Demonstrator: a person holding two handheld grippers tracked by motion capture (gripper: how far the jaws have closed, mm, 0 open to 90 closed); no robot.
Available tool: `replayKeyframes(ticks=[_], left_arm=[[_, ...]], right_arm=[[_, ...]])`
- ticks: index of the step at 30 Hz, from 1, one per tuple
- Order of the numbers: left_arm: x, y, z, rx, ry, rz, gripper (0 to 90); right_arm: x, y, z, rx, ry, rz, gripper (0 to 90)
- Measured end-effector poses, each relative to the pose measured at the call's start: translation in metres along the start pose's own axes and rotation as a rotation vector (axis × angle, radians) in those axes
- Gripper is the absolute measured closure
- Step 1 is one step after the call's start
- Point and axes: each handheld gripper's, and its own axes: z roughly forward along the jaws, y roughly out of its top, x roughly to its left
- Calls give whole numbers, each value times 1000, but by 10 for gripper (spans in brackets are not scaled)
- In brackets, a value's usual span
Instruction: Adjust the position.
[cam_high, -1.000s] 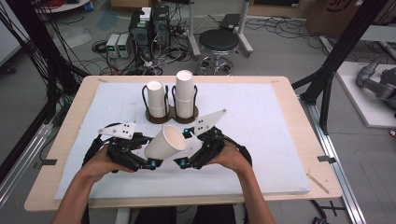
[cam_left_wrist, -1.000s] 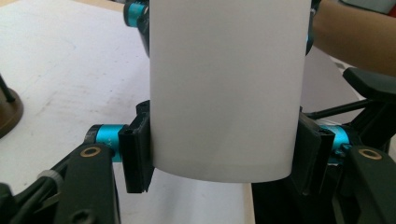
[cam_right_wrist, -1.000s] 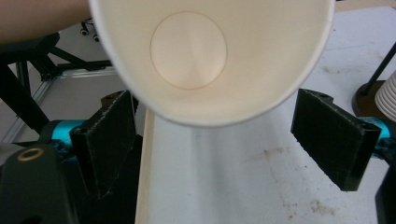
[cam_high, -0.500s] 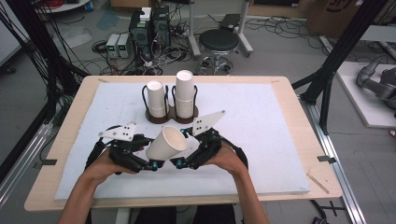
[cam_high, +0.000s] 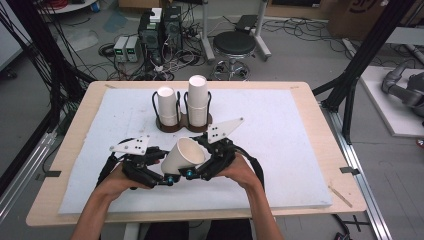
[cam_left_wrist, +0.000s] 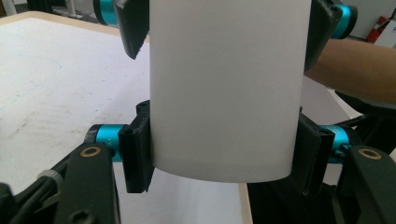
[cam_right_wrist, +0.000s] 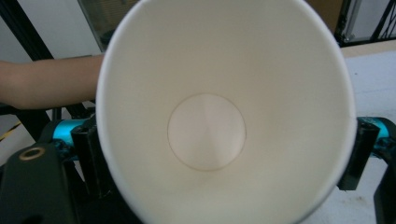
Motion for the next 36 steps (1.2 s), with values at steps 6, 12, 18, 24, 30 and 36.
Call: replayKeyframes(ticks=[6, 12, 18, 24, 30, 36], left_arm=[[-1, 0, 1, -20, -11, 9, 359], [-1, -1, 3, -25, -9, 10, 360], [0, -1, 3, -21, -15, 10, 362], [0, -2, 3, -15, -16, 6, 360], [-5, 0, 3, 1, 39, -3, 275], [-11, -2, 9, 69, 98, 25, 65]], right_arm=[[-1, 0, 1, -25, 20, 1, 164], [-1, 0, 1, -37, 33, -11, 276], [0, 0, 1, -35, 28, -16, 306], [0, 0, 1, -31, 25, -17, 318], [1, 0, 0, -28, 11, -25, 318], [0, 1, -3, -30, -4, -24, 318]])
